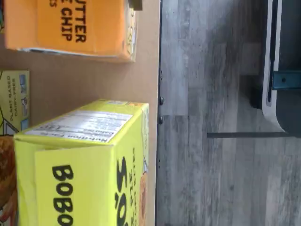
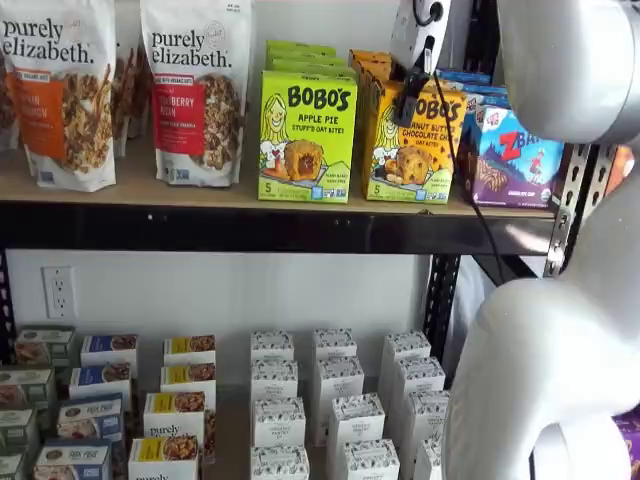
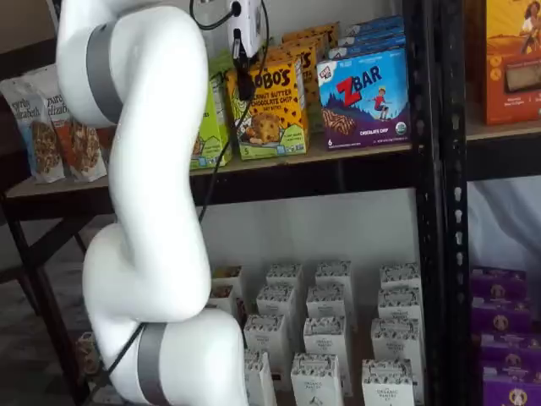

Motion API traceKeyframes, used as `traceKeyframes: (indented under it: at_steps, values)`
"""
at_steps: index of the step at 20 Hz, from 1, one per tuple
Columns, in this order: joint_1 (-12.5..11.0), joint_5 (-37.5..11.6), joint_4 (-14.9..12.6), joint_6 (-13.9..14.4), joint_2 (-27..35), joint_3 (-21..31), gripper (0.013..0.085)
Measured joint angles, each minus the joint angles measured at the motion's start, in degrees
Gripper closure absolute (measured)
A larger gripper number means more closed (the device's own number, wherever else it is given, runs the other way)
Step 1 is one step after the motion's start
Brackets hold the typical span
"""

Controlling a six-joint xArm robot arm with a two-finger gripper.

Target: Pick up the orange box on the top shelf, the fifth box from the left

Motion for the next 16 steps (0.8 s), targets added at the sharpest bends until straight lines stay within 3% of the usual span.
traceKeyframes:
  at_steps: [8,16]
  values:
    - [0.3,0.5,0.8,0.6,-1.8,1.2,0.077]
    - [1.6,0.5,2.2,2.2,-8.4,6.9,0.077]
